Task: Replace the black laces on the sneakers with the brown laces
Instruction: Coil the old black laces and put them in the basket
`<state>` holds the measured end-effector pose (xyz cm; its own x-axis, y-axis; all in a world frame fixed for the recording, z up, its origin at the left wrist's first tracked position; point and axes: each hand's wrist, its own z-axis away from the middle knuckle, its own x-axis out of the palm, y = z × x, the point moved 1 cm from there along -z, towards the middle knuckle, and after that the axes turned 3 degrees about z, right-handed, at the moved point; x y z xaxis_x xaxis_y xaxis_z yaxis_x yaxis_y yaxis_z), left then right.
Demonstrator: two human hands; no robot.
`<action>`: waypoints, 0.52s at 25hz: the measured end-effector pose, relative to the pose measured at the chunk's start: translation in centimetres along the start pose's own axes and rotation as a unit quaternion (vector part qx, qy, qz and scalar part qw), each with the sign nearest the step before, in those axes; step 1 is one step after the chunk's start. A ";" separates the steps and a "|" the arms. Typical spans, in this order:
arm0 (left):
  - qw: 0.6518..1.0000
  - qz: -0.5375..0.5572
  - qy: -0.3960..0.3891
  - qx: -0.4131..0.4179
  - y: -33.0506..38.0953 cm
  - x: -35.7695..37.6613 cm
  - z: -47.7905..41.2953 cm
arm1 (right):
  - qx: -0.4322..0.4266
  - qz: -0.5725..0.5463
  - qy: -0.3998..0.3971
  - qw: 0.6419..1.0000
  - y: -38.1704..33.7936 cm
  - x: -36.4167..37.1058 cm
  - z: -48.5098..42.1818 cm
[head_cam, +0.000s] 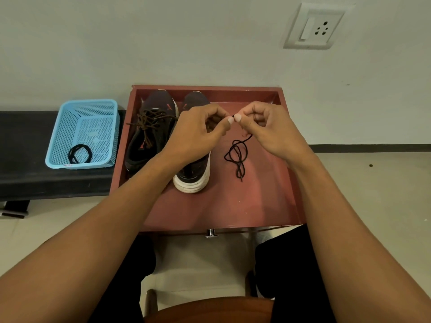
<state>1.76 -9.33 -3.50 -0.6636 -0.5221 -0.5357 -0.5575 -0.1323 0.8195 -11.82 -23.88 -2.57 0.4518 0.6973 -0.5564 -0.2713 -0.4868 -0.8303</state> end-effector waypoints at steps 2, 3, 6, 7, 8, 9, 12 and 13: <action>1.000 0.007 -0.018 0.018 0.4 -0.1 0.0 | -0.018 0.005 0.000 1.000 -0.1 0.0 -0.2; 0.999 0.016 -0.033 0.024 0.6 -0.1 -0.1 | -0.023 0.005 0.004 1.000 -0.1 -0.1 -0.3; 0.995 0.059 -0.085 0.016 1.5 0.3 -0.1 | -0.031 -0.001 0.021 0.999 -0.2 -0.6 -0.5; 0.993 0.073 -0.097 0.006 1.7 0.4 0.0 | -0.031 -0.009 0.024 0.999 -0.2 -0.8 -0.6; 0.991 0.079 -0.105 0.000 1.9 0.5 0.0 | -0.033 -0.019 0.024 0.999 -0.2 -0.9 -0.6; 0.991 0.075 -0.107 0.000 2.0 0.5 0.1 | -0.036 -0.029 0.022 0.999 -0.3 -1.0 -0.6; 0.992 0.073 -0.104 0.006 1.9 0.4 0.3 | -0.041 -0.049 0.023 0.998 -0.5 -1.0 -0.7; 0.990 0.088 -0.107 0.001 1.8 0.4 0.4 | -0.039 -0.055 0.024 0.997 -0.5 -1.0 -0.8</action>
<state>0.30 -9.43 -2.30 -0.8414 -0.3455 -0.4156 -0.4248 -0.0528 0.9038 -11.47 -24.69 -1.55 0.5159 0.7241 -0.4577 -0.1508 -0.4492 -0.8806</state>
